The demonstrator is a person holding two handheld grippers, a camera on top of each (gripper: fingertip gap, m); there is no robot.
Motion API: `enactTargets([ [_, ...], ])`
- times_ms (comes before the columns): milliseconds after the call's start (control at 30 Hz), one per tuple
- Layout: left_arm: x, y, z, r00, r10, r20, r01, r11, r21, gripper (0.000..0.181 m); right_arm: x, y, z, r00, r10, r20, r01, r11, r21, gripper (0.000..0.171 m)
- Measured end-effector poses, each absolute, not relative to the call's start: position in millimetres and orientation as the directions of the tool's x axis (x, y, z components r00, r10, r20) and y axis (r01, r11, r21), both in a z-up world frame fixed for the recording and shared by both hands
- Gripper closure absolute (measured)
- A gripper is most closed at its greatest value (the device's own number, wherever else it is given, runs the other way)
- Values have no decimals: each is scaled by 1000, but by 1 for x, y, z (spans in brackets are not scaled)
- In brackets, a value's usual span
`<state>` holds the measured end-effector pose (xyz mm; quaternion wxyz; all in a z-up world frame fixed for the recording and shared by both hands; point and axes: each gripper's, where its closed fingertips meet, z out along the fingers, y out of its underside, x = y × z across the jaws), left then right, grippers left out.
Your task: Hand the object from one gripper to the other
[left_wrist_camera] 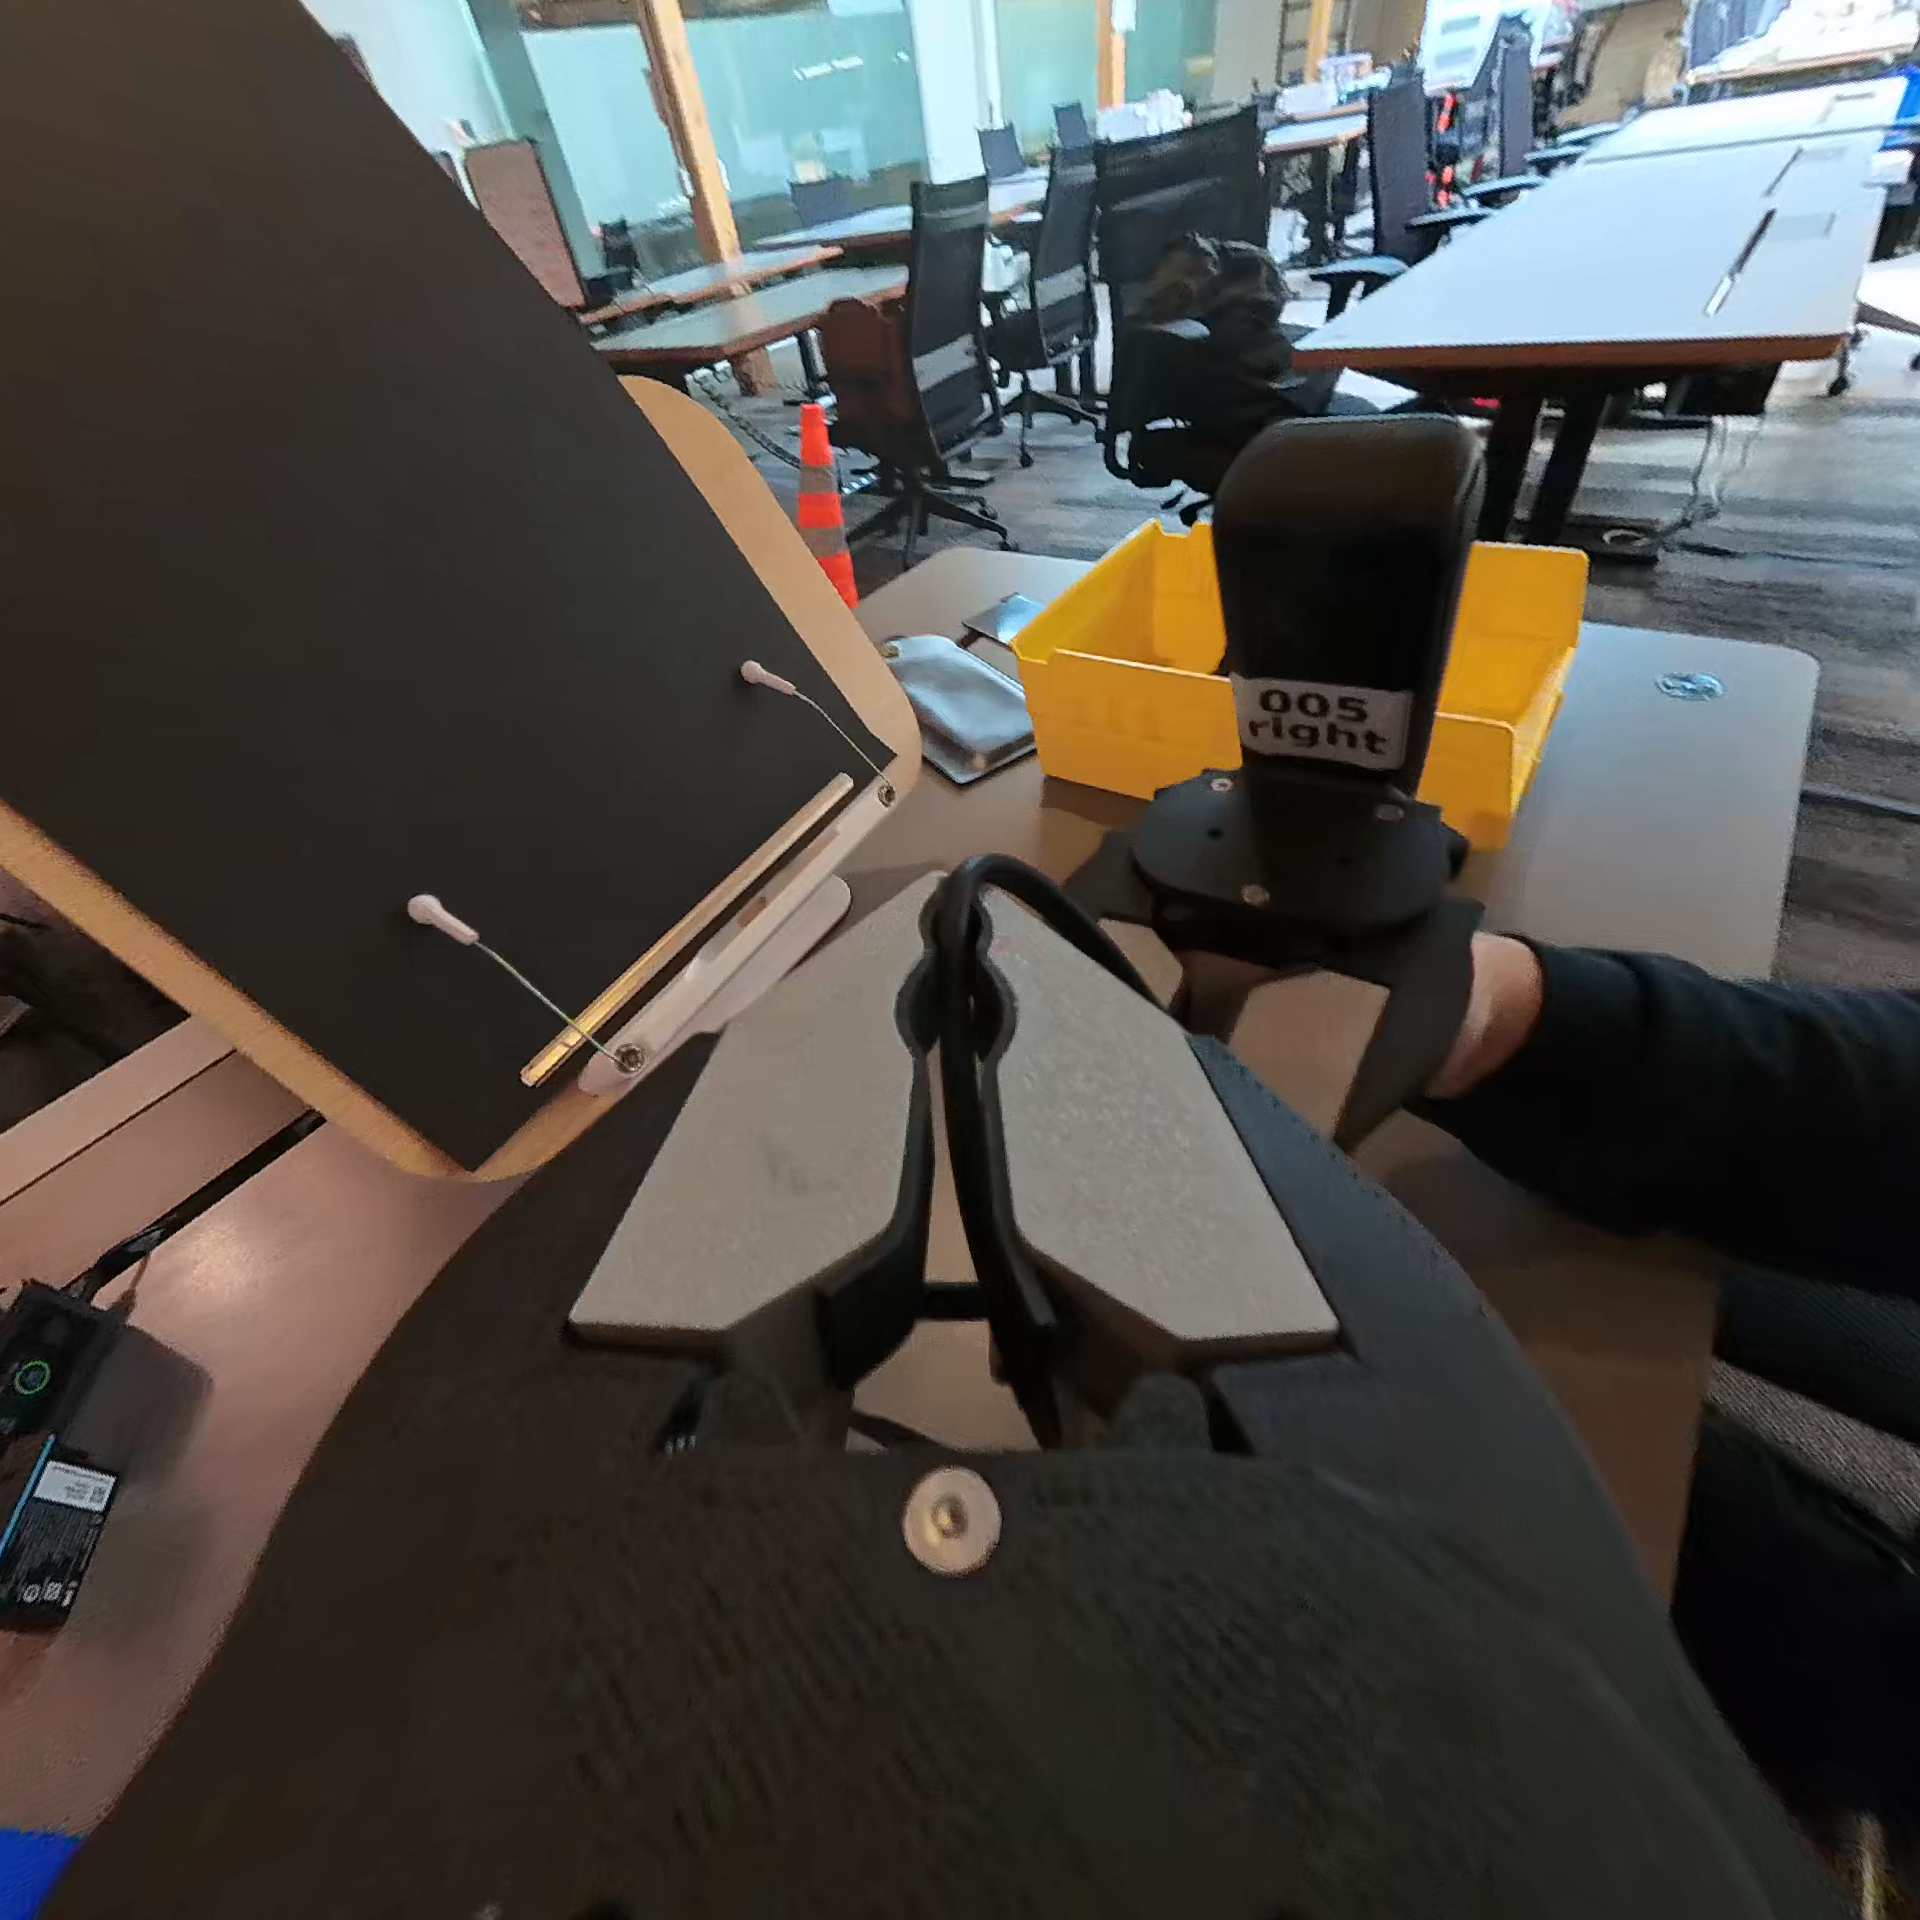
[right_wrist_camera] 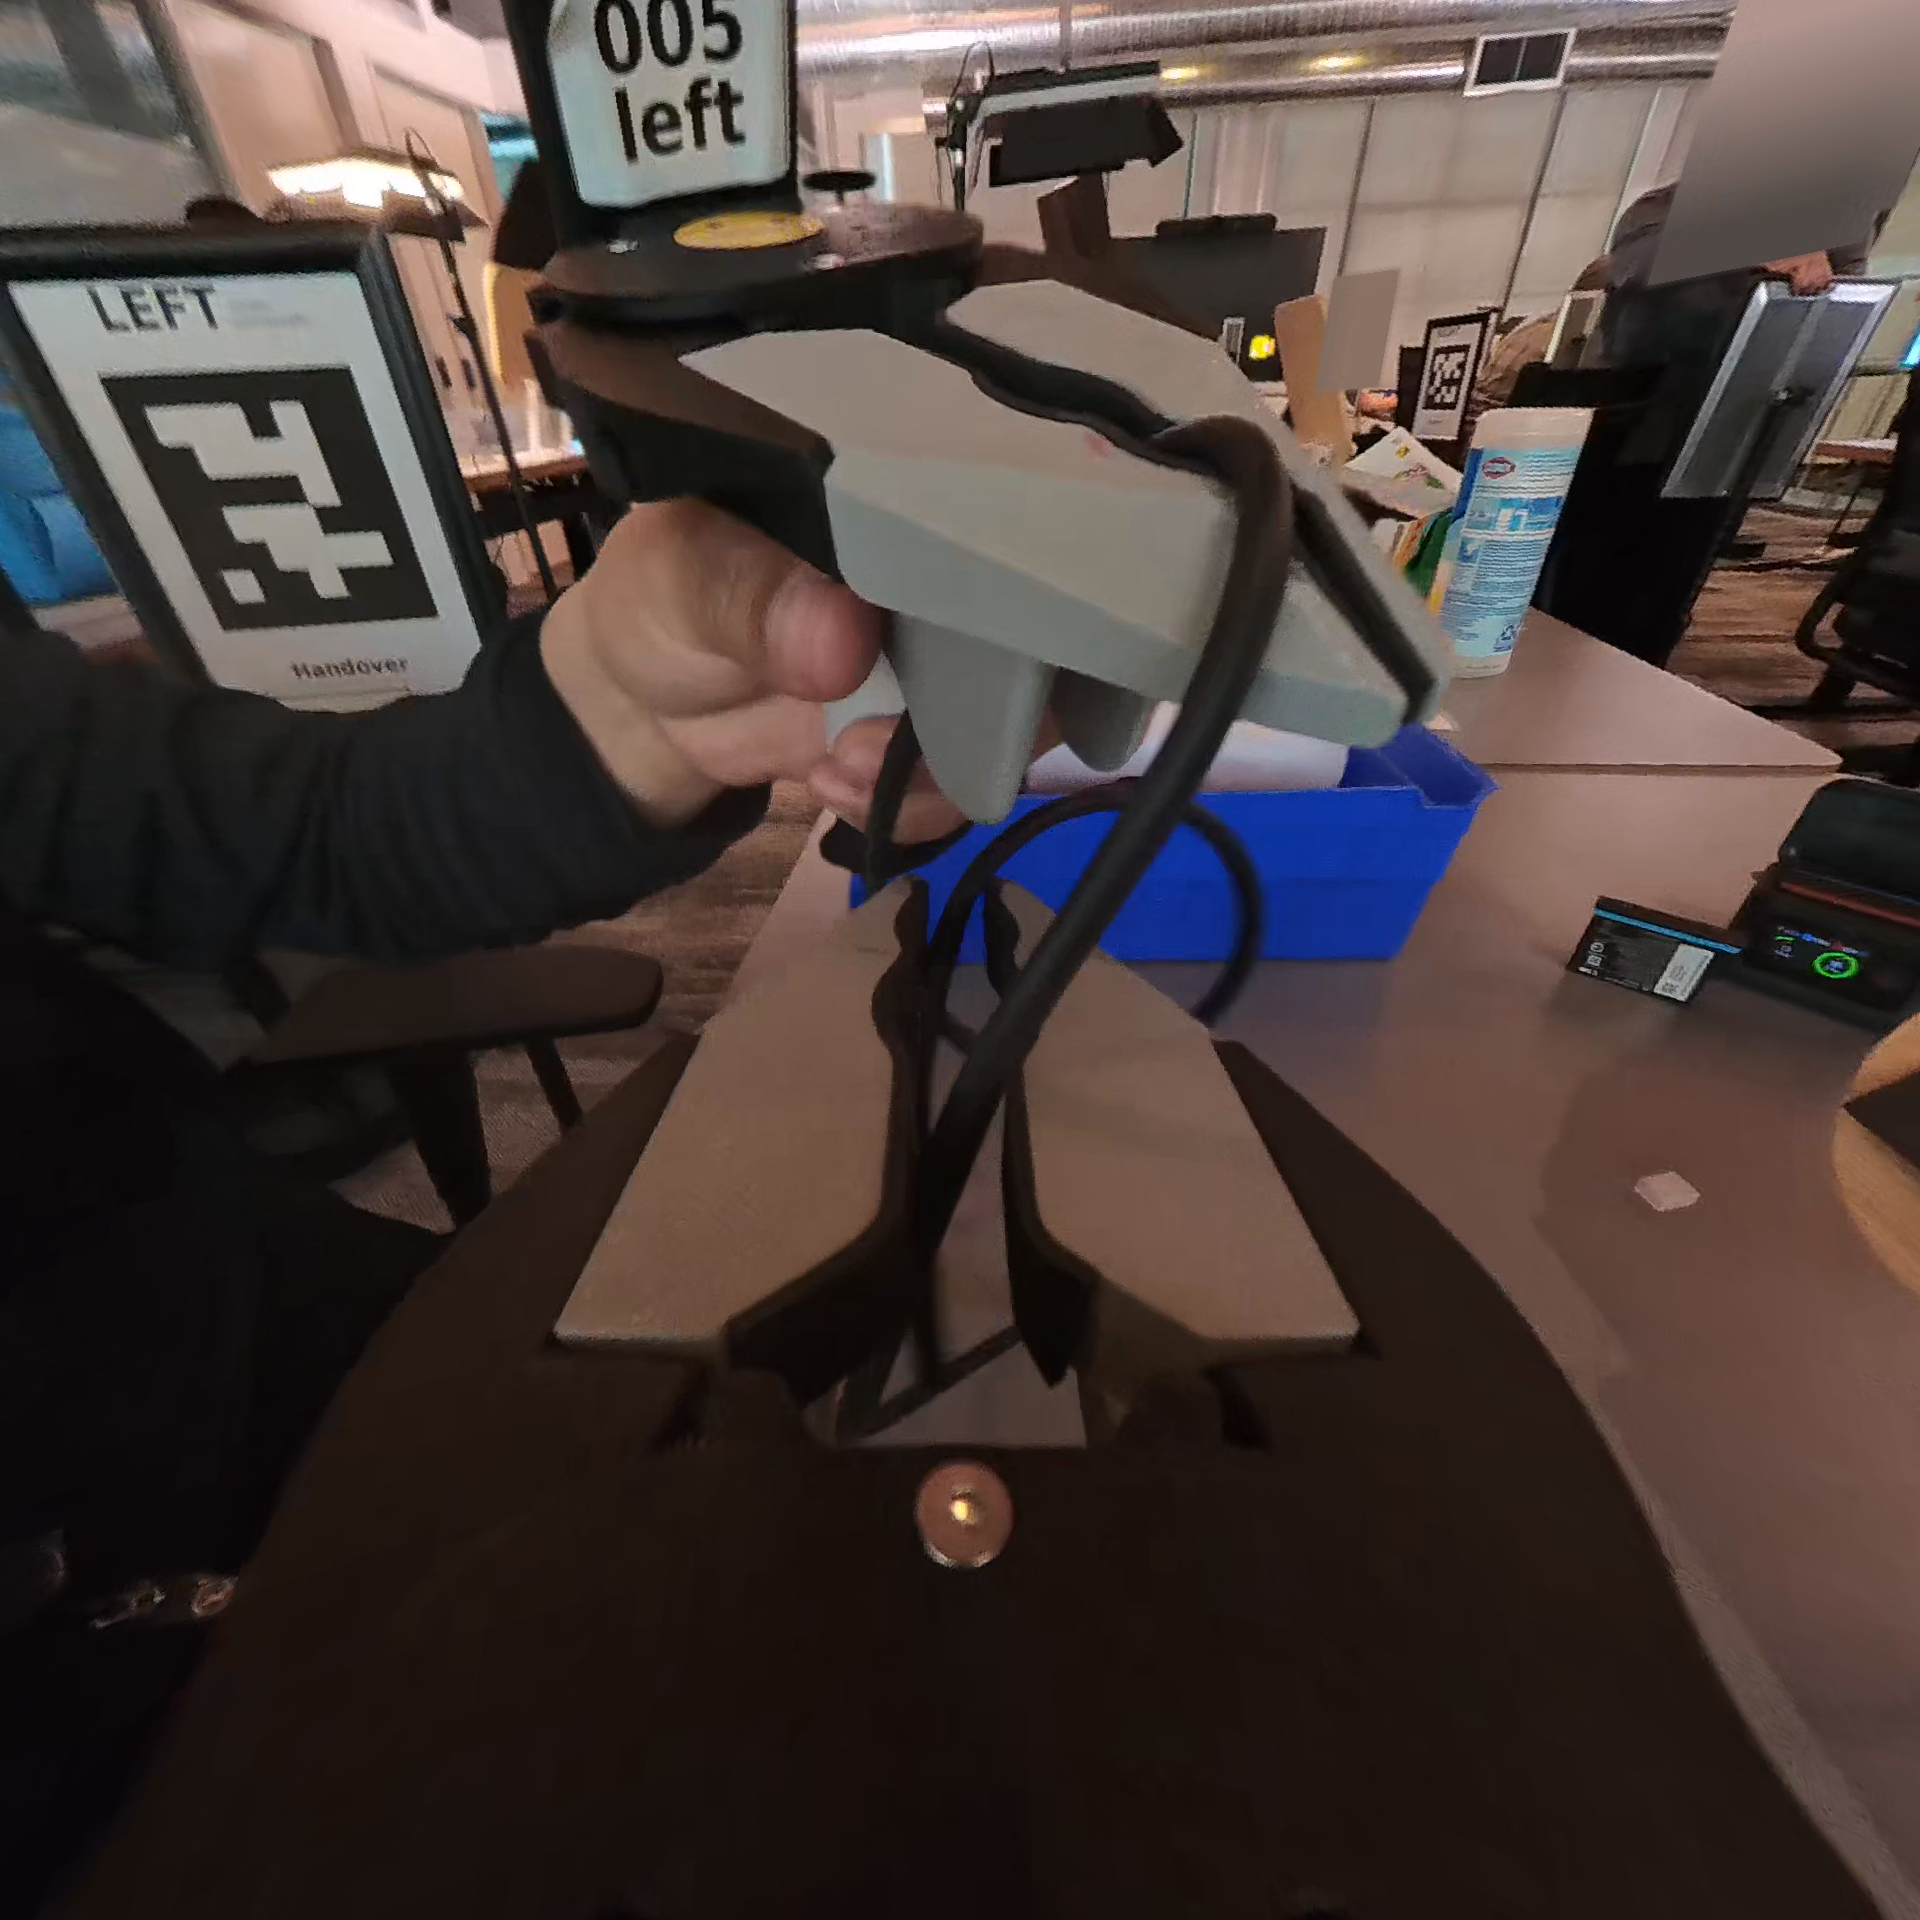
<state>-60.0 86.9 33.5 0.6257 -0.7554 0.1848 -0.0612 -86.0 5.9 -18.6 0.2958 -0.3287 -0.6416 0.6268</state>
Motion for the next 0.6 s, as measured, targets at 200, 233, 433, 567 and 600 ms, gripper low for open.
enactTargets([
  [200, -55, 90, 47, 938, -333, -96, -136, -99, -986, 181, -84, -2, -28, -623, 782, -12, 66, 37, -997, 146],
  [233, -53, 90, 48, 938, -334, -89, -128, -98, -987, 181, -86, -2, -29, -610, 792, 2, 65, 52, -997, 145],
  [433, -50, 90, 53, 946, -324, -30, -52, -60, -997, 181, -98, -6, -38, -562, 826, 48, 84, 115, -990, 138],
  [567, -50, 91, 50, 941, -338, -6, -27, -57, -998, 181, -93, -13, -42, -600, 798, 55, 86, 133, -987, 130],
  [600, -50, 91, 49, 940, -342, -5, -26, -57, -998, 181, -91, -15, -42, -615, 787, 48, 91, 132, -987, 125],
])
